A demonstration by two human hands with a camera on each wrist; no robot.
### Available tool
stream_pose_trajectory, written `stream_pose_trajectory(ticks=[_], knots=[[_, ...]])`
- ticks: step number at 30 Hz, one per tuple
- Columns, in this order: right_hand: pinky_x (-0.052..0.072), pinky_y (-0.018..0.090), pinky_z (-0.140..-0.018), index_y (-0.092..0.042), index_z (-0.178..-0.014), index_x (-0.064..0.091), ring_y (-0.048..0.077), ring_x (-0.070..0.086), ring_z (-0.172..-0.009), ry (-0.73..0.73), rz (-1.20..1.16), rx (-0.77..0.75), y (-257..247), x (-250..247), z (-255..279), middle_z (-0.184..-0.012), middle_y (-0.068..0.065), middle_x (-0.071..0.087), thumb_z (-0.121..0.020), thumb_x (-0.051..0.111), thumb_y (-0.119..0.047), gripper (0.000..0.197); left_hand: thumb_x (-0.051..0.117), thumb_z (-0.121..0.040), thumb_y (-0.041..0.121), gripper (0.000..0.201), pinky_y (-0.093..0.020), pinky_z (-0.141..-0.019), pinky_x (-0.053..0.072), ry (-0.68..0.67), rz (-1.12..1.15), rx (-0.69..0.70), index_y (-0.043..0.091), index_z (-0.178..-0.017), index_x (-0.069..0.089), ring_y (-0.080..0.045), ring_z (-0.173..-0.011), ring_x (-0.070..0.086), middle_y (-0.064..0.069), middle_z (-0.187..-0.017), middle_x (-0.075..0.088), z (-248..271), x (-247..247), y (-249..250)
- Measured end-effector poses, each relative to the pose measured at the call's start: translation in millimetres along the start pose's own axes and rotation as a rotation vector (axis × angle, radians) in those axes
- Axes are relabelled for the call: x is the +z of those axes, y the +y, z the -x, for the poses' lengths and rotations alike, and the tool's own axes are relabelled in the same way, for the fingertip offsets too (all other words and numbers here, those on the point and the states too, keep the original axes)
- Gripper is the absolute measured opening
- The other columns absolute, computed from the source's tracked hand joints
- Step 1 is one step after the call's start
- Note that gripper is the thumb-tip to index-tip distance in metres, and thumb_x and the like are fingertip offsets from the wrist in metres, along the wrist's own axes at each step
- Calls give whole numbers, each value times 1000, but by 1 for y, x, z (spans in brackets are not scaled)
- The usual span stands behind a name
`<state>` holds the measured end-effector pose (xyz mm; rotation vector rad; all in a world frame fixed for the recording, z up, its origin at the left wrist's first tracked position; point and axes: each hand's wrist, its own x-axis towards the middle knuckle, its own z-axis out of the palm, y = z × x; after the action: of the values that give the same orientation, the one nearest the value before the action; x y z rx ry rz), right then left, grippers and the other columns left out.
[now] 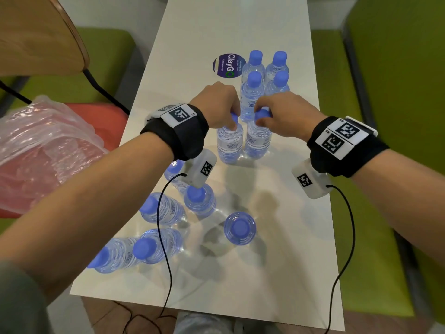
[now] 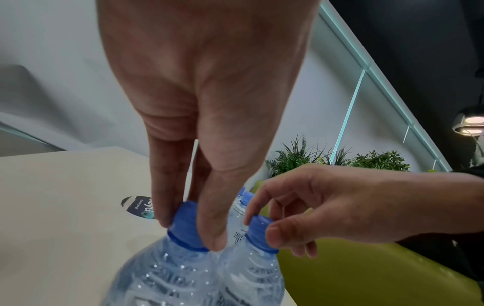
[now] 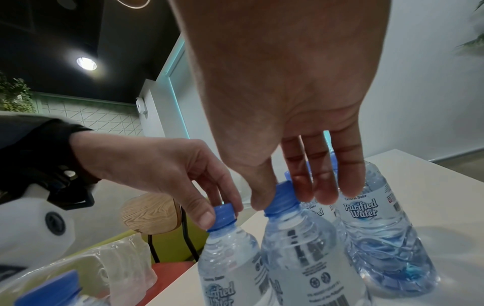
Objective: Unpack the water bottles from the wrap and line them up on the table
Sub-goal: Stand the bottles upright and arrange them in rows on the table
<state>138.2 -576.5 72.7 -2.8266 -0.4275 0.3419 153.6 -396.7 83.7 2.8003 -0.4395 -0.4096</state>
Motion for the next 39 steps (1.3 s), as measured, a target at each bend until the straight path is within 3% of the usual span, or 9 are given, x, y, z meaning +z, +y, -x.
stream_pose_trajectory(ticks=[5, 11, 16, 19, 23, 28, 31, 35, 39], knots=[[34, 28, -77, -21, -122, 61, 18, 45, -89, -13, -7, -45, -3, -2, 4, -109, 8, 59, -94, 60, -25, 28, 78, -78, 16, 34, -26, -74, 40, -4, -13, 27, 13, -111, 73, -17, -83, 54, -5, -109, 72, 1, -1, -1], [37, 28, -80, -22, -122, 63, 25, 56, -102, -33, -29, -76, -6, -4, 7, -114, 9, 60, -93, 60, -27, 30, 79, -76, 21, 36, -27, -75, 41, -6, -2, 7, 16, -111, 73, -21, -90, 61, -4, -109, 72, 4, -1, -3], [41, 31, -77, -20, -124, 56, 26, 57, -94, -16, 5, 5, -5, 2, 0, -104, 6, 61, -85, 65, -50, 49, 80, -70, 44, 49, -30, -77, 46, -17, -35, -39, 22, -113, 68, -24, -98, 61, -3, -111, 67, -1, -1, -8], [39, 31, -69, -14, -110, 58, 24, 52, -81, -53, 28, 47, -7, 5, -8, -90, 6, 59, -84, 67, -50, 45, 80, -69, 50, 54, -29, -71, 43, -60, -76, -44, 19, -112, 67, -24, -89, 58, -3, -99, 63, -5, -5, -8], [39, 30, -66, -9, -100, 61, 26, 53, -77, -69, 12, 27, -11, 1, -20, -88, 10, 63, -85, 69, -35, 31, 80, -72, 44, 46, -29, -66, 43, -98, -99, -18, 14, -106, 71, -24, -77, 59, -2, -84, 61, -13, -7, -11], [39, 31, -66, -14, -92, 58, 27, 58, -81, -57, 7, 18, -18, -3, -43, -83, 7, 59, -86, 67, -32, 21, 78, -73, 38, 38, -26, -60, 41, -80, -47, -34, 14, -102, 71, -23, -79, 61, -2, -82, 61, -25, -13, -28], [36, 30, -66, -16, -93, 55, 24, 53, -80, -19, -17, 29, -24, -5, -60, -84, 5, 56, -86, 67, -34, 23, 77, -74, 37, 36, -26, -61, 39, -40, -28, -61, 15, -102, 72, -22, -78, 58, -4, -89, 65, -34, -24, -46], [45, 34, -74, -11, -102, 63, 26, 58, -87, 35, -62, 7, -32, -8, -92, -95, 8, 64, -84, 68, -37, 32, 76, -72, 37, 35, -27, -66, 42, 30, -19, -97, 14, -99, 74, -25, -82, 61, -7, -99, 71, -48, -41, -68], [39, 30, -66, -4, -105, 63, 28, 57, -84, 50, -64, 36, -38, -13, -124, -97, 14, 65, -83, 69, -39, 41, 77, -72, 34, 34, -27, -66, 42, 53, 1, -127, 14, -99, 75, -24, -83, 63, -5, -92, 70, -66, -56, -86]])
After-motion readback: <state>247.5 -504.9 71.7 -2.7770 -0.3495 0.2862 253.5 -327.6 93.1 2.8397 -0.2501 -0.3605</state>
